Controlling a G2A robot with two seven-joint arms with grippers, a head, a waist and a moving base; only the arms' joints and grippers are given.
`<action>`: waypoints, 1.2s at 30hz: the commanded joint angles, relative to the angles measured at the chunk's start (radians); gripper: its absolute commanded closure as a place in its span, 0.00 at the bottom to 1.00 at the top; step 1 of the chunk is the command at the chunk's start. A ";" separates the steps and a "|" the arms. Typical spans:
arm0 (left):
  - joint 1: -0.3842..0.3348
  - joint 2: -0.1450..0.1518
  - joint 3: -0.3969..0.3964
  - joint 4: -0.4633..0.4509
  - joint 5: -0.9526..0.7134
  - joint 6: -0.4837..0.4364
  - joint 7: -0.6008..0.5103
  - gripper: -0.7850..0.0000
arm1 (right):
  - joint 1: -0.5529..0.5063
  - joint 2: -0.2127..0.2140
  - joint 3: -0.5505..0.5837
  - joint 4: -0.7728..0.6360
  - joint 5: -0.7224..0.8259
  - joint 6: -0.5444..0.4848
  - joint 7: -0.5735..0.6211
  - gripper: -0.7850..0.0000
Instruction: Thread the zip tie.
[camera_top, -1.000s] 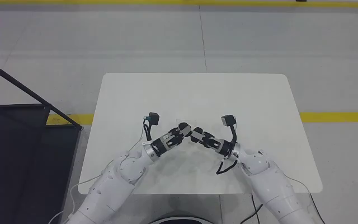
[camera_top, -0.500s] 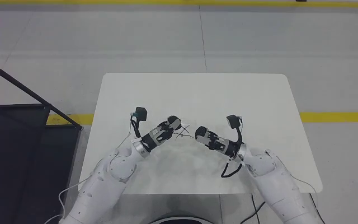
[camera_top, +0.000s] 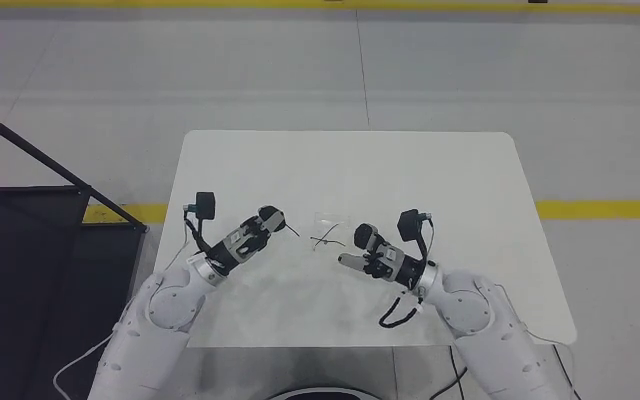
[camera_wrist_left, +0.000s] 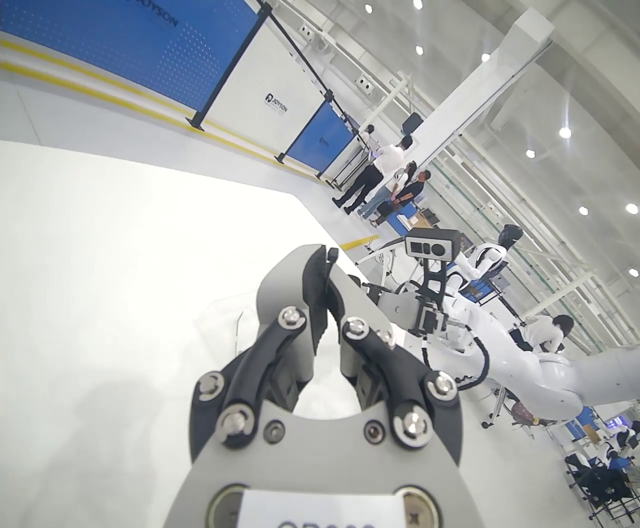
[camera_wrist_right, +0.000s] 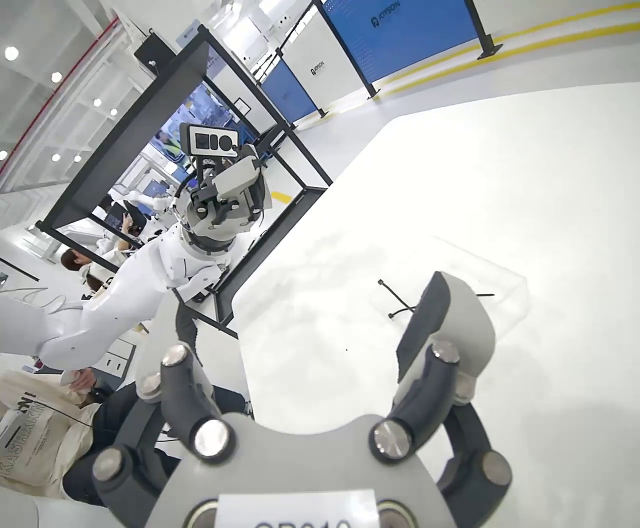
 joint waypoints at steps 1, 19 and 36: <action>0.000 0.000 0.001 0.000 0.000 0.001 0.000 1.00 | 0.000 0.000 0.000 0.000 -0.001 0.000 0.000 0.00; -0.052 0.011 -0.038 0.073 -0.163 0.044 -0.141 1.00 | 0.125 -0.035 -0.242 -0.299 -0.617 0.505 0.322 0.00; -0.049 0.024 -0.073 0.101 -0.310 0.004 -0.240 1.00 | 0.346 -0.118 -0.453 -0.192 -0.708 0.664 0.519 0.00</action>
